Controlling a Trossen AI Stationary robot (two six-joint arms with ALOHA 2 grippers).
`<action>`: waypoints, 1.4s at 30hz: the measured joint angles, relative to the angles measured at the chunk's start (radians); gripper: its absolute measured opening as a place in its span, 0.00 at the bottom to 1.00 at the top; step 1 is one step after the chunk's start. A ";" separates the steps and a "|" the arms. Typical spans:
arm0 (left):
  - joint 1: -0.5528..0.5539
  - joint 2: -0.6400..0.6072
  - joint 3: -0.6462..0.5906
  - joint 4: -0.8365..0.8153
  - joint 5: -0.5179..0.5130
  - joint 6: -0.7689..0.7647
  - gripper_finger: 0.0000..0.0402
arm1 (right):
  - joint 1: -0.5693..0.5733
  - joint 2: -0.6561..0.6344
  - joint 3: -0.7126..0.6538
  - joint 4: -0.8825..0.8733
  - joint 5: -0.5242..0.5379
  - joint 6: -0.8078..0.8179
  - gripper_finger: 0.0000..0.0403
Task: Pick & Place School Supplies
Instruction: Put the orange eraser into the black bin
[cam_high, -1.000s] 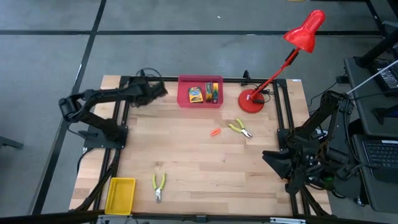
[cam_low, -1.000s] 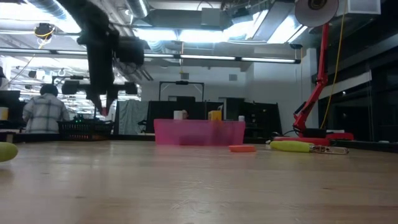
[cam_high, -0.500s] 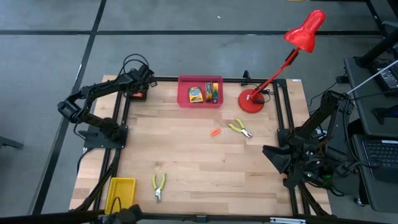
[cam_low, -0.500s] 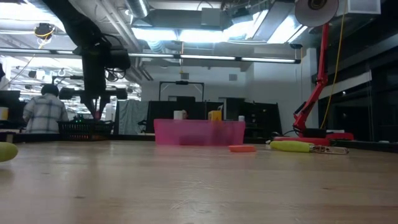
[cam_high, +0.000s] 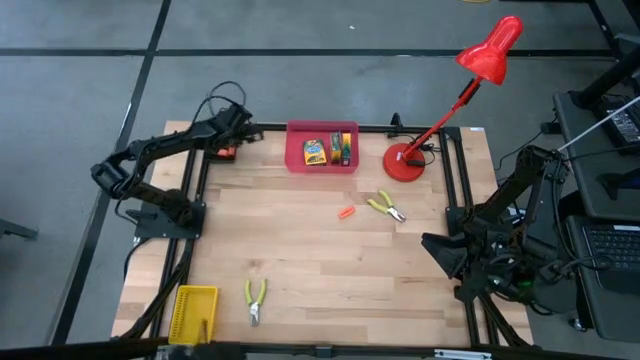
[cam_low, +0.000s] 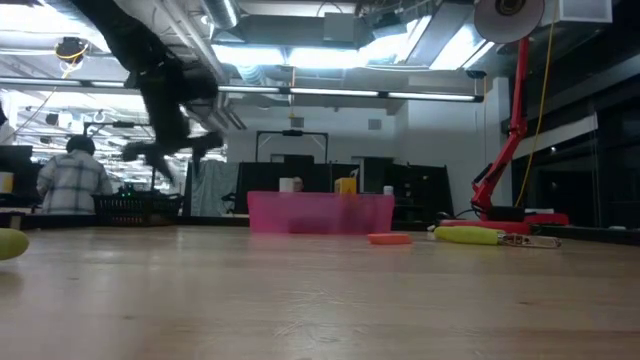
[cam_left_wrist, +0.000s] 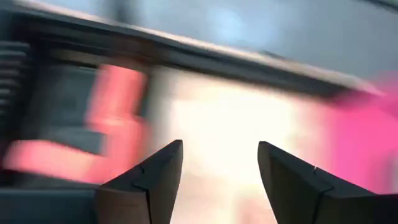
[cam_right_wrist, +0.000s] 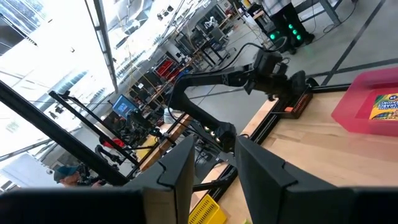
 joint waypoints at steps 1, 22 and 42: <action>-0.035 -0.003 0.000 0.024 0.044 0.031 0.51 | 0.000 0.000 0.000 0.000 0.000 0.000 0.30; -0.952 0.285 0.001 0.664 -0.110 0.323 0.43 | 0.003 0.001 0.000 0.000 -0.019 -0.008 0.30; -0.980 0.684 0.318 0.690 -0.255 0.514 0.44 | 0.004 0.005 0.000 0.008 -0.038 -0.002 0.30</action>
